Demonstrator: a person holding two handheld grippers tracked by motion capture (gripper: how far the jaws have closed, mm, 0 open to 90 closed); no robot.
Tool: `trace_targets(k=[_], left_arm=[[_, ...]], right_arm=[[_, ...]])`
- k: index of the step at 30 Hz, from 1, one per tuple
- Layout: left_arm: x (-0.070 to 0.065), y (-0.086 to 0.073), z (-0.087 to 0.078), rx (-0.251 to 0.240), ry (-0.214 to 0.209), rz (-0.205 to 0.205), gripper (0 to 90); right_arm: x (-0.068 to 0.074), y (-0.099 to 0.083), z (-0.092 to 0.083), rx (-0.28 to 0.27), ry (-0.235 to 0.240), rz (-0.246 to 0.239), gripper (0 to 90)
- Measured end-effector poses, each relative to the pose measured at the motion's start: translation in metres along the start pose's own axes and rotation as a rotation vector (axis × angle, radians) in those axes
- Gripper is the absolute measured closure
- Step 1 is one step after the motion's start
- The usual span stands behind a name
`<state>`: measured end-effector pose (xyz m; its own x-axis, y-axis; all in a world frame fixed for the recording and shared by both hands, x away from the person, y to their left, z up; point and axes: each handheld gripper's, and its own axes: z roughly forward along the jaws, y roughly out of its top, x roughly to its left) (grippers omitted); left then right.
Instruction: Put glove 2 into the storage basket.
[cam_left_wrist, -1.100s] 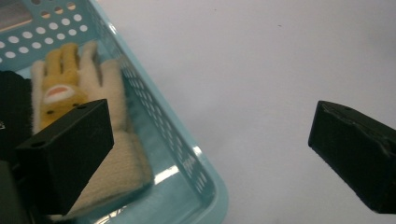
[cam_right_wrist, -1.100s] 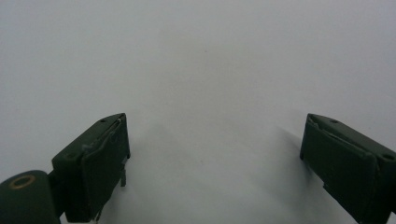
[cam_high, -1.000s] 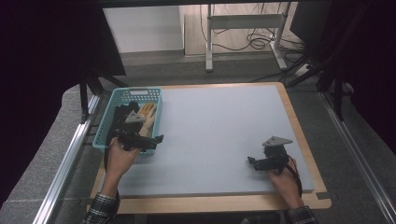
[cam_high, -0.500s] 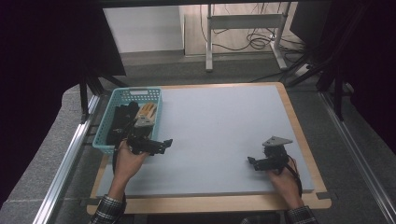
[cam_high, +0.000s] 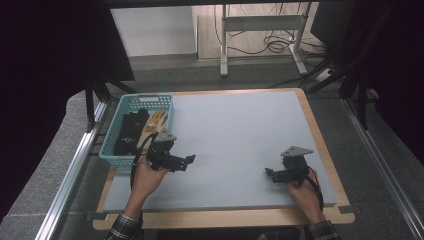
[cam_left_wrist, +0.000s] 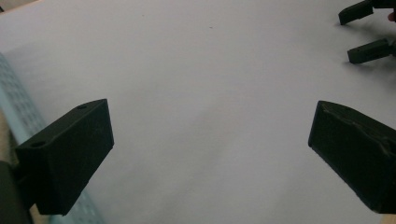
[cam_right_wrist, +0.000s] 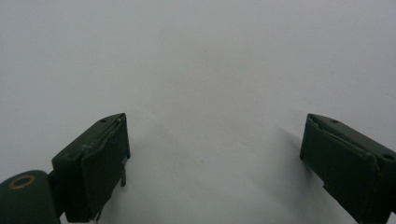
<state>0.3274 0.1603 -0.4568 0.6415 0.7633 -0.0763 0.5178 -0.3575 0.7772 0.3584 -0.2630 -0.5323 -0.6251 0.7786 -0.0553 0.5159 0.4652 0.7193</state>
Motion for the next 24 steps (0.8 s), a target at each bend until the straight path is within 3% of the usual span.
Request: trace_targets(k=[16,24], left_arm=[[-0.022,-0.004,0.021,-0.001,-0.06,0.026,0.6],[-0.042,-0.002,0.031,-0.011,-0.095,0.055,0.6]], right_arm=[[0.0,0.0,0.0,0.0,0.0,0.0,8.0],[0.0,0.0,0.0,0.0,0.0,0.0,8.0]])
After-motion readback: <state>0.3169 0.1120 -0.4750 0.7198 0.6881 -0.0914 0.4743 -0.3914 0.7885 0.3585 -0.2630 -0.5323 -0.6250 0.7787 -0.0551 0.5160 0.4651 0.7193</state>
